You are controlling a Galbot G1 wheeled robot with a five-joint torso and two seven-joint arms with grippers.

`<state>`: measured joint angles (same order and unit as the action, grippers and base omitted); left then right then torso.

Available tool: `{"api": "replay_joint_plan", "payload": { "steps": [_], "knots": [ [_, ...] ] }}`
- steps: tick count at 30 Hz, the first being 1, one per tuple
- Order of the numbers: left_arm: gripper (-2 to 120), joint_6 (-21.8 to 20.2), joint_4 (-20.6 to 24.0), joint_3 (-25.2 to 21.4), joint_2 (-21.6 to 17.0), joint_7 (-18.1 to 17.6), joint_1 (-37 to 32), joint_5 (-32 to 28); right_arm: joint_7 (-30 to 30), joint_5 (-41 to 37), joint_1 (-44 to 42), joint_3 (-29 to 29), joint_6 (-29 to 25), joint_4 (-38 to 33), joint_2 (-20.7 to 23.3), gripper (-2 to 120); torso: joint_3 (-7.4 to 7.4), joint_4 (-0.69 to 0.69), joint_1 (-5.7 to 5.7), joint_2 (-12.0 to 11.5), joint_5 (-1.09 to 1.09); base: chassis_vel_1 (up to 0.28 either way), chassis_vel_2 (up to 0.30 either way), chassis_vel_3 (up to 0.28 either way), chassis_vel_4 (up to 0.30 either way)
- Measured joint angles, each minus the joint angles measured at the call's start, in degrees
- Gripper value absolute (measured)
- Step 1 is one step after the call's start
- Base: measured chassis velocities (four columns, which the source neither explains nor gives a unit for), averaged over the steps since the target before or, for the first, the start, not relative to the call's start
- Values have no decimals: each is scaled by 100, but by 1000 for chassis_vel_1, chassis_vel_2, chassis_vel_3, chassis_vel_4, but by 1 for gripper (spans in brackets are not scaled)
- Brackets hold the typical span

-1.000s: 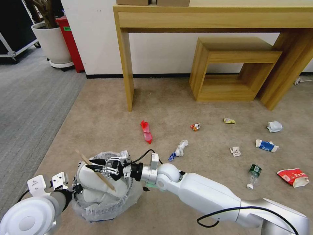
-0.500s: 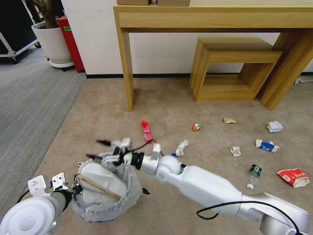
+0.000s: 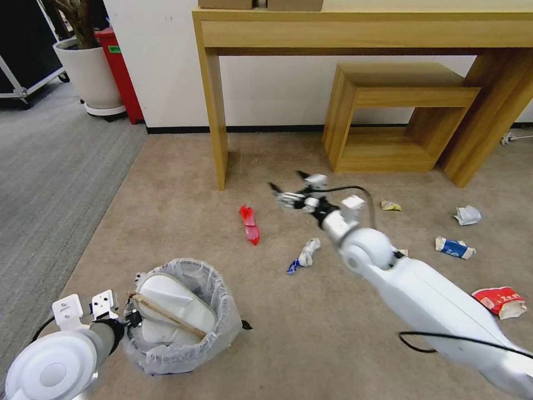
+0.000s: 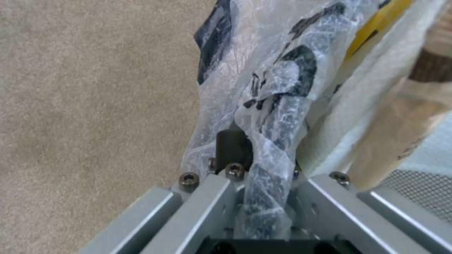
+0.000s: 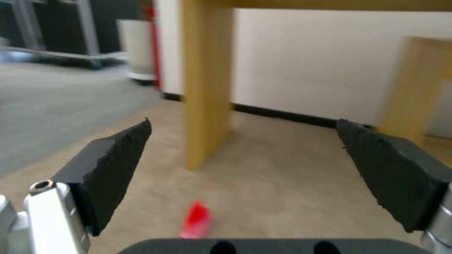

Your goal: Pick up the trash bin and place the garbage on the floor into it.

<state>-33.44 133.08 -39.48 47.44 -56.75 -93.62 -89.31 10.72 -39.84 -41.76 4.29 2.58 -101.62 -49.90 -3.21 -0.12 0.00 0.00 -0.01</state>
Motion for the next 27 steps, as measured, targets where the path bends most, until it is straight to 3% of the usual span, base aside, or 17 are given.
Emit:
{"api": "replay_joint_plan", "payload": {
  "steps": [8,17,21,27],
  "knots": [
    [0,-13,64,50,28,42,7,61,360,547,-1487,-1134,207,-371,15,100,0,-1,0,0,-2,0,0,0,0],
    [0,-57,79,112,131,243,19,473,392,1145,-3077,-2308,-10,-626,-404,100,1,0,0,0,-1,0,0,0,0],
    [0,-87,92,88,155,398,-28,769,327,1499,-3754,-2807,-360,-806,-830,100,1,-1,0,0,-1,0,0,0,0],
    [0,-86,141,116,234,495,-63,909,279,2562,-4417,-3333,-914,-882,-1854,100,0,-1,0,0,1,0,0,0,0]
  ]
}}
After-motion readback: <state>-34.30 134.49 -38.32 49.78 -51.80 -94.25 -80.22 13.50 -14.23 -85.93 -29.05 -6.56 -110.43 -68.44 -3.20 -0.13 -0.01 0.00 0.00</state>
